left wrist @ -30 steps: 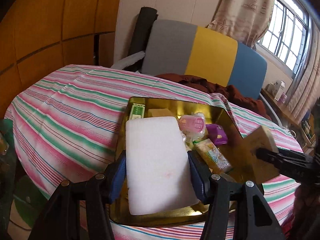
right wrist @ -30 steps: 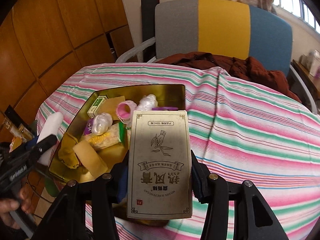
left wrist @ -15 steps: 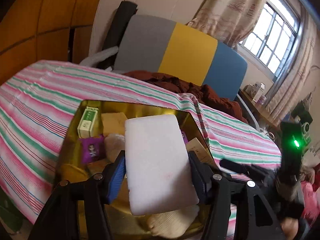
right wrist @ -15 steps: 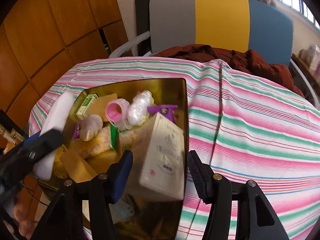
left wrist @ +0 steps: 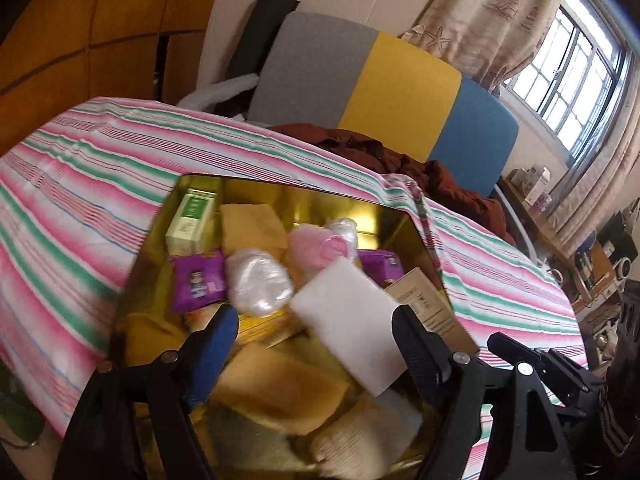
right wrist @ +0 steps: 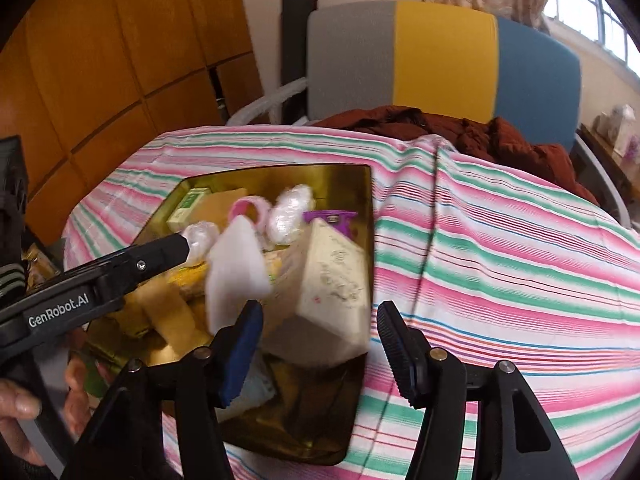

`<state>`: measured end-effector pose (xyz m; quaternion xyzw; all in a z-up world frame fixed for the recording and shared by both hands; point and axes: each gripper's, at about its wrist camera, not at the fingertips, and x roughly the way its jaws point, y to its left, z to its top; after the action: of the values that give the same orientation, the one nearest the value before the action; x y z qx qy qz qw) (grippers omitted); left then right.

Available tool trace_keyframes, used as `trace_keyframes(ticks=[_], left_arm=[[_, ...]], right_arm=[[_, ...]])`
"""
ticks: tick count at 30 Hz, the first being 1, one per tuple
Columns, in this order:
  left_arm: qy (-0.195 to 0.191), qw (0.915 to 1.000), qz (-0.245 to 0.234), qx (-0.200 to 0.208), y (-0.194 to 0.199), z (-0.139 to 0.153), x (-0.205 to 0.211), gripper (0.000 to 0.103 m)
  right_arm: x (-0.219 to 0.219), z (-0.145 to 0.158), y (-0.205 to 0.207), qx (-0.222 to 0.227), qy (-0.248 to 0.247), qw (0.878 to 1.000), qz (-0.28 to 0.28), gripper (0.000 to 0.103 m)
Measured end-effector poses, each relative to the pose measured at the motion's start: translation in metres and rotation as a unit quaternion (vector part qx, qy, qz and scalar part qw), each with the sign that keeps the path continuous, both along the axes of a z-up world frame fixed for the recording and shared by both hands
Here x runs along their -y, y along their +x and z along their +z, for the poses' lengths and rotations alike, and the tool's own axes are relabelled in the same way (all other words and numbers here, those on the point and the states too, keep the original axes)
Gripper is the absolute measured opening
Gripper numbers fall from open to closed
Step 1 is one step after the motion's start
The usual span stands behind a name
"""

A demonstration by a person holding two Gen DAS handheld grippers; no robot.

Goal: Organize objects

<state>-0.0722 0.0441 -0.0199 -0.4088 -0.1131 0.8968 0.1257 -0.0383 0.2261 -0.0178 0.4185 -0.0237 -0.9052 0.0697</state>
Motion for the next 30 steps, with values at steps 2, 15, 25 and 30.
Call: trace_keyframes(ticks=[2, 15, 25, 30], left_arm=[[-0.006, 1.0000, 0.007, -0.004, 0.008, 0.001, 0.007, 0.081], [-0.083, 0.9943, 0.040, -0.054, 0.042, 0.021, 0.024, 0.081], [-0.105, 0.9904, 0.053, -0.072, 0.065, 0.030, 0.016, 0.081], [-0.107, 0.9889, 0.053, -0.088, 0.075, 0.035, 0.011, 0.081]], right_arm=[[0.004, -0.006, -0.004, 0.005, 0.008, 1.000, 0.005, 0.052], [0.014, 0.006, 0.013, -0.029, 0.008, 1.000, 0.007, 0.071], [0.020, 0.014, 0.045, -0.072, 0.062, 0.994, -0.058, 0.101], [0.013, 0.009, 0.053, -0.062, 0.061, 0.994, -0.069, 0.103]])
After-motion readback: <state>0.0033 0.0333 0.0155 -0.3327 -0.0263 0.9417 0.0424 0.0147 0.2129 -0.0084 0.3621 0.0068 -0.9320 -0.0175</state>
